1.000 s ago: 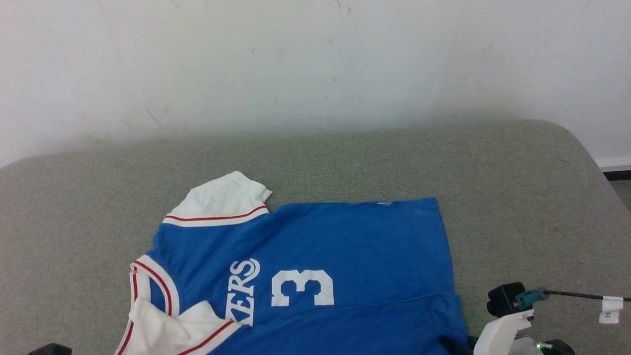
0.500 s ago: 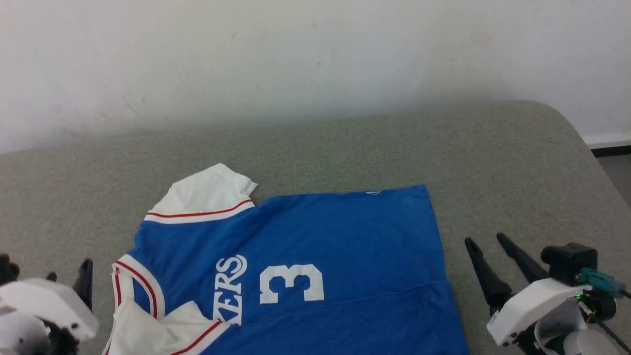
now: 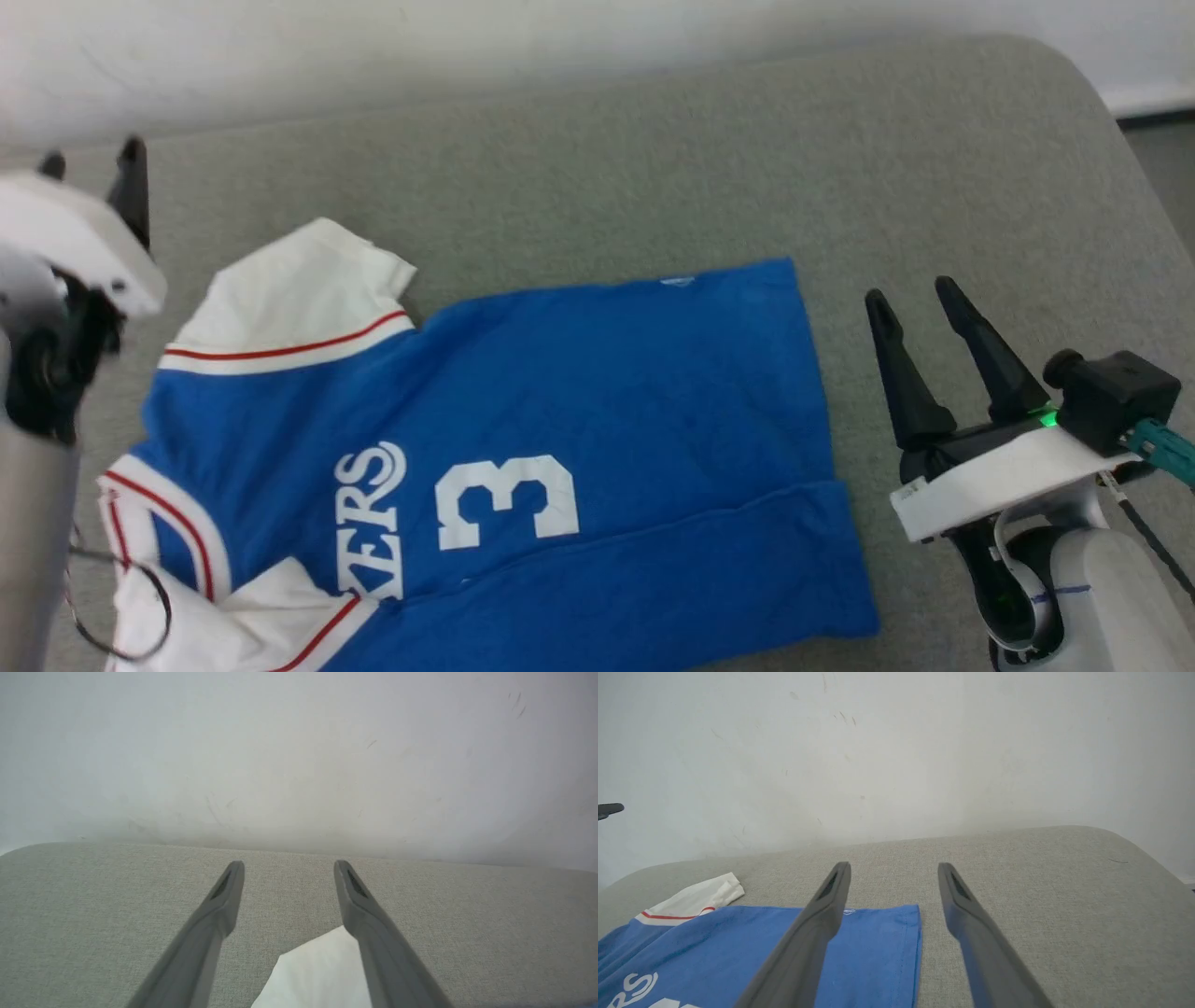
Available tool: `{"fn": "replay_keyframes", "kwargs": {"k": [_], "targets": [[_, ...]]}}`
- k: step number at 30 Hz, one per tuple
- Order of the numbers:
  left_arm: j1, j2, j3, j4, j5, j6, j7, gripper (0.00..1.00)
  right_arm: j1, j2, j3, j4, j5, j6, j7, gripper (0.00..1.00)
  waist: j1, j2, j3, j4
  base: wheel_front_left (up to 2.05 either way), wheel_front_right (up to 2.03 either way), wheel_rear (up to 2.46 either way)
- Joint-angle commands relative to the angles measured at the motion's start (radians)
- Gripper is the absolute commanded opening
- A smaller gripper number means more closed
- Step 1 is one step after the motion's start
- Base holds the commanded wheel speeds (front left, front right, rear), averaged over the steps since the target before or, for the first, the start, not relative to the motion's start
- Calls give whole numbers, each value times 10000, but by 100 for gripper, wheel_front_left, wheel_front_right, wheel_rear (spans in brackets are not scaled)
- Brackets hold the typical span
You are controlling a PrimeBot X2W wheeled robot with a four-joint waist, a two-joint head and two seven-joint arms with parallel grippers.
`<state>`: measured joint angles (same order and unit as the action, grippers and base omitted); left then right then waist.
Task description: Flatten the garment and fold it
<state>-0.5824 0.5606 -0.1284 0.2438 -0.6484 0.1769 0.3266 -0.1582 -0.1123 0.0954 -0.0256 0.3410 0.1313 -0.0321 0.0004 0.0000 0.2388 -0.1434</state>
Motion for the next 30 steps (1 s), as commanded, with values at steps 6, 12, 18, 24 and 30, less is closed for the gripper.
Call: {"fn": "replay_keyframes", "kwargs": {"k": [6, 12, 18, 24, 30], "targets": [[-2126, 99, -794, 1899, 31, -838, 1515, 100, -438, 189, 381, 57, 77, -6, -209, 100, -4, 0, 1499, -1265, 0, 0, 0], [-2863, 213, -1042, 3385, -399, -1044, 3343, 100, -615, 241, 724, 314, 259, -6, -361, 100, -4, 0, 1825, -1730, 0, 0, 0], [-2757, 455, -1400, 4038, -678, -1126, 5254, 100, -708, 221, 856, 542, 370, -6, -470, 100, -4, 0, 2021, -1952, 0, 0, 0], [-2208, 791, -2042, 4042, -628, -1096, 7183, 7, -798, 174, 878, 765, 489, -6, -532, 100, -4, 0, 2107, -1970, 0, 0, 0], [-1814, 785, -2112, 3526, -591, -862, 7132, 0, -1164, 22, 1010, 978, 838, -6, -409, 100, -4, 0, 2140, -1852, 0, 0, 0]]}}
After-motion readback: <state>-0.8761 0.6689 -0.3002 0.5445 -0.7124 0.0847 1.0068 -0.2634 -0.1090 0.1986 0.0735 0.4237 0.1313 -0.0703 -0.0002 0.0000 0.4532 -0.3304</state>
